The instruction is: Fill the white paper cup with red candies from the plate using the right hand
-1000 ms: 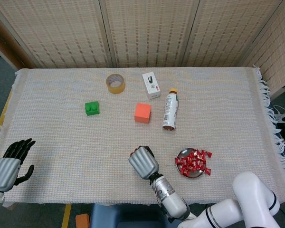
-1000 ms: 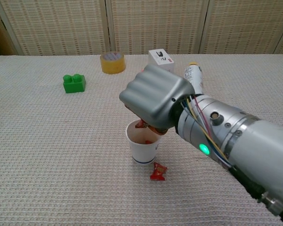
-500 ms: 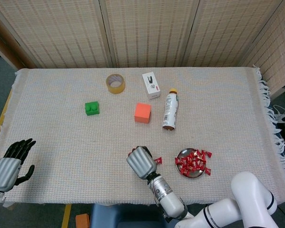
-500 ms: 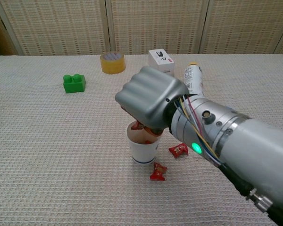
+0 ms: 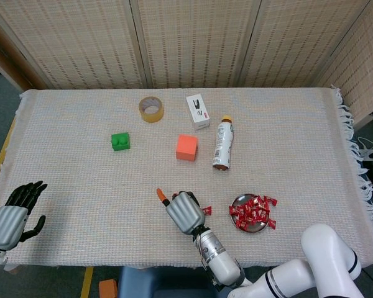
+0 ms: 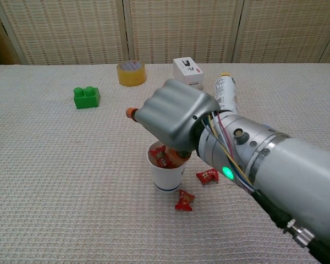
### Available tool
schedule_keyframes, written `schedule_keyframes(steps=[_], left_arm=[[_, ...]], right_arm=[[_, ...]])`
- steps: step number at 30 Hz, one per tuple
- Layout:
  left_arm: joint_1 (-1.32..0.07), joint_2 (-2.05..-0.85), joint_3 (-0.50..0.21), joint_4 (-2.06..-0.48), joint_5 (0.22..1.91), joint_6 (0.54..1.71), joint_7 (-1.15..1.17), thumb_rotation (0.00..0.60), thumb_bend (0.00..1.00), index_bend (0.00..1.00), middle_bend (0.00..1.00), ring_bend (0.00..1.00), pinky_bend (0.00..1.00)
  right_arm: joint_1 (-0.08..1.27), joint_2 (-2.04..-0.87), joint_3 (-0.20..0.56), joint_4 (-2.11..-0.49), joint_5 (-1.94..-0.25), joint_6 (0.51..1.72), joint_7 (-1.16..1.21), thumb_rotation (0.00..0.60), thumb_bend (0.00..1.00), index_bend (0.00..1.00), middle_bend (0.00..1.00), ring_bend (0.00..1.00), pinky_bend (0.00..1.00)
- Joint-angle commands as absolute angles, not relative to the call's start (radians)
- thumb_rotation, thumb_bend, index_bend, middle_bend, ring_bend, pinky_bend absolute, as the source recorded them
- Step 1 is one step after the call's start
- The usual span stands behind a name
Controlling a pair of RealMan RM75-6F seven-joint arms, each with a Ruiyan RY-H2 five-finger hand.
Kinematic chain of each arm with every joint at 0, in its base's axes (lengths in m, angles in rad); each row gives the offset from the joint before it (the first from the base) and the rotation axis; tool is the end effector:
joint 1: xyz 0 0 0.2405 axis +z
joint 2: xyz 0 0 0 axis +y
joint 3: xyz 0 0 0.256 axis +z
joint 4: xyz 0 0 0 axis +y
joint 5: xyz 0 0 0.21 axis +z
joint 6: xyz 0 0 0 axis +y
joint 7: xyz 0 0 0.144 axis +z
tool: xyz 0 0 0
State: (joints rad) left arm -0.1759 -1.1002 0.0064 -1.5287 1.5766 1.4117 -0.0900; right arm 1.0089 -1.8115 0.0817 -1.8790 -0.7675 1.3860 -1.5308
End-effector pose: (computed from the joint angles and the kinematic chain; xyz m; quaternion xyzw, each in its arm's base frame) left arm -0.3122 0.1984 0.1525 -0.6566 -0.3771 -0.3799 0.5314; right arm -0.0136 -0.2446 -0.0668 0.8548 -0.0674 0.2264 0.4620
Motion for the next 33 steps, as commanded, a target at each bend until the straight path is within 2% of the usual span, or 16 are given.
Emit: schedule_keyframes(steps=[1, 9, 13, 17, 19, 22, 25, 28, 33], left_arm=[[-0.177, -1.1, 0.006, -1.528, 1.576, 1.412, -0.093, 0.6, 0.47, 0.0, 0.0, 0.0, 0.08], [-0.175, -1.098, 0.006, -1.525, 1.576, 1.413, -0.097, 0.6, 0.47, 0.0, 0.0, 0.0, 0.08], [-0.173, -1.098, 0.005, -1.526, 1.573, 1.417, -0.096, 0.6, 0.47, 0.0, 0.0, 0.0, 0.08], [-0.173, -1.098, 0.005, -1.529, 1.573, 1.416, -0.091, 0.6, 0.47, 0.0, 0.0, 0.0, 0.08], [-0.174, -1.099, 0.005, -1.531, 1.573, 1.416, -0.087, 0.6, 0.47, 0.0, 0.0, 0.0, 0.08], [-0.176, -1.103, 0.005, -1.531, 1.574, 1.412, -0.081, 0.6, 0.47, 0.0, 0.0, 0.0, 0.08], [-0.179, -1.106, 0.005, -1.531, 1.572, 1.405, -0.074, 0.6, 0.47, 0.0, 0.0, 0.0, 0.08], [-0.181, -1.107, 0.005, -1.531, 1.57, 1.401, -0.068, 0.6, 0.47, 0.0, 0.0, 0.0, 0.08], [-0.179, -1.107, 0.007, -1.532, 1.572, 1.404, -0.065, 0.6, 0.47, 0.0, 0.0, 0.0, 0.08]], right_arm=[[1.012, -1.81, 0.084, -1.883, -0.763, 1.386, -1.532, 0.6, 0.26, 0.0, 0.47, 0.57, 0.9], [0.999, -1.776, 0.077, -1.917, -0.805, 1.398, -1.477, 0.6, 0.23, 0.0, 0.46, 0.57, 0.9], [0.943, -1.685, 0.044, -1.949, -0.862, 1.395, -1.346, 0.6, 0.23, 0.01, 0.46, 0.56, 0.9], [0.897, -1.605, -0.004, -1.909, -0.887, 1.357, -1.24, 0.6, 0.22, 0.08, 0.47, 0.55, 0.9], [0.881, -1.58, -0.02, -1.882, -0.88, 1.323, -1.19, 0.6, 0.22, 0.1, 0.53, 0.58, 0.91], [0.869, -1.565, -0.038, -1.843, -0.876, 1.27, -1.14, 0.6, 0.22, 0.16, 0.71, 0.71, 0.96], [0.868, -1.572, -0.046, -1.802, -0.868, 1.218, -1.11, 0.6, 0.22, 0.23, 0.82, 0.82, 1.0], [0.873, -1.599, -0.044, -1.76, -0.852, 1.179, -1.104, 0.6, 0.22, 0.28, 0.89, 0.88, 1.0], [0.885, -1.643, -0.034, -1.715, -0.805, 1.135, -1.111, 0.6, 0.22, 0.34, 0.91, 0.9, 1.0]])
